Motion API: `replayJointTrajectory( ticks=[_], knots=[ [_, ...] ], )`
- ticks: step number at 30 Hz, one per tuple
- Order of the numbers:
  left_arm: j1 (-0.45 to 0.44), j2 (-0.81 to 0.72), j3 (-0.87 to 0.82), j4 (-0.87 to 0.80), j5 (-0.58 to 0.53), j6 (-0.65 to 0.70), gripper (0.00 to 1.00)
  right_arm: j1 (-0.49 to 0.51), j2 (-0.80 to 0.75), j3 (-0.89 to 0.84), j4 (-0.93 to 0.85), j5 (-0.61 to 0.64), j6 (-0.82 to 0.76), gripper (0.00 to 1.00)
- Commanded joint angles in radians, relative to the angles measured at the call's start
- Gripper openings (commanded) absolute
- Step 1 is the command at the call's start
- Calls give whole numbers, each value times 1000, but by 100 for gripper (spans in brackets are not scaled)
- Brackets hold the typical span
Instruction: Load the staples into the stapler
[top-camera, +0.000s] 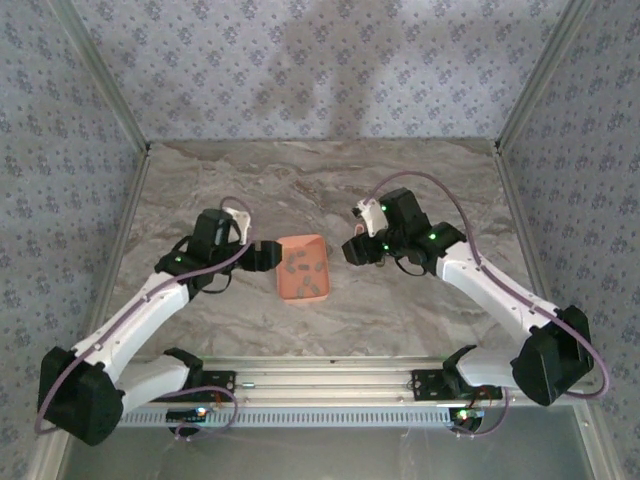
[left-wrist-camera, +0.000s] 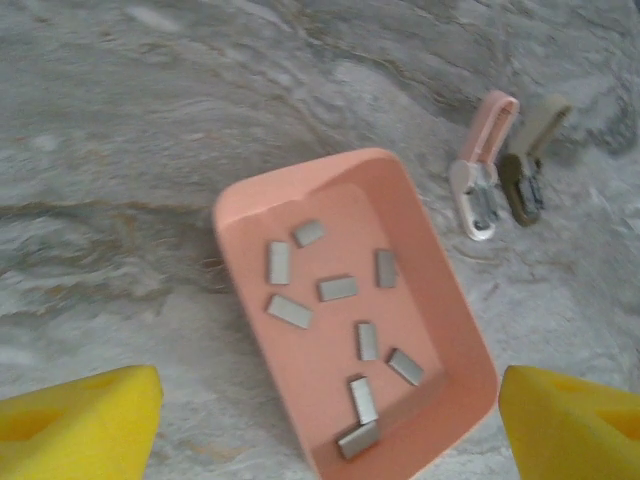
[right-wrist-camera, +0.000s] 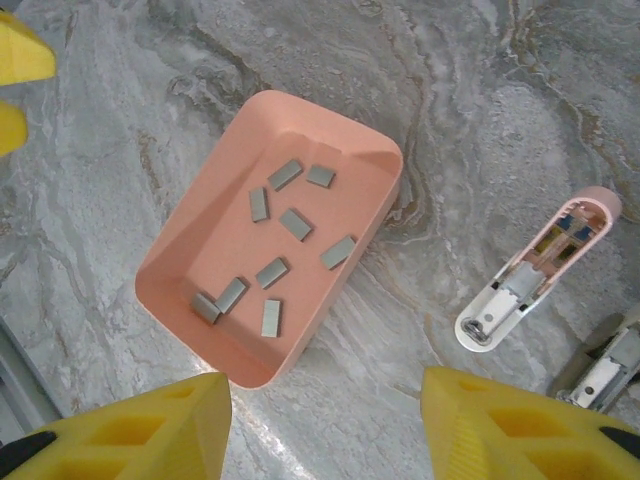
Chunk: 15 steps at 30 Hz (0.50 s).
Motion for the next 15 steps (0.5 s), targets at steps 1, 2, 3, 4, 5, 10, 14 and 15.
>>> replayJointTrajectory(
  ticks=[1, 2, 3, 4, 5, 10, 14, 15],
  knots=[
    [42, -56, -56, 73, -39, -83, 89, 26, 24, 46, -24, 30, 12, 54],
    [52, -67, -73, 83, -44, -97, 89, 31, 30, 51, -27, 35, 12, 54],
    [61, -76, -87, 94, -41, -107, 89, 37, 35, 56, -29, 38, 12, 54],
    [70, -83, -101, 101, -41, -116, 90, 41, 40, 61, -30, 41, 11, 54],
    [77, -88, -112, 106, -42, -127, 90, 47, 45, 65, -34, 44, 11, 54],
    [109, -94, -151, 129, -45, -168, 91, 71, 61, 82, -37, 52, 12, 54],
    [124, -93, -172, 143, -50, -192, 92, 90, 75, 91, -39, 59, 18, 54],
    [126, -96, -178, 147, -52, -197, 92, 95, 79, 96, -41, 60, 20, 54]
  ],
)
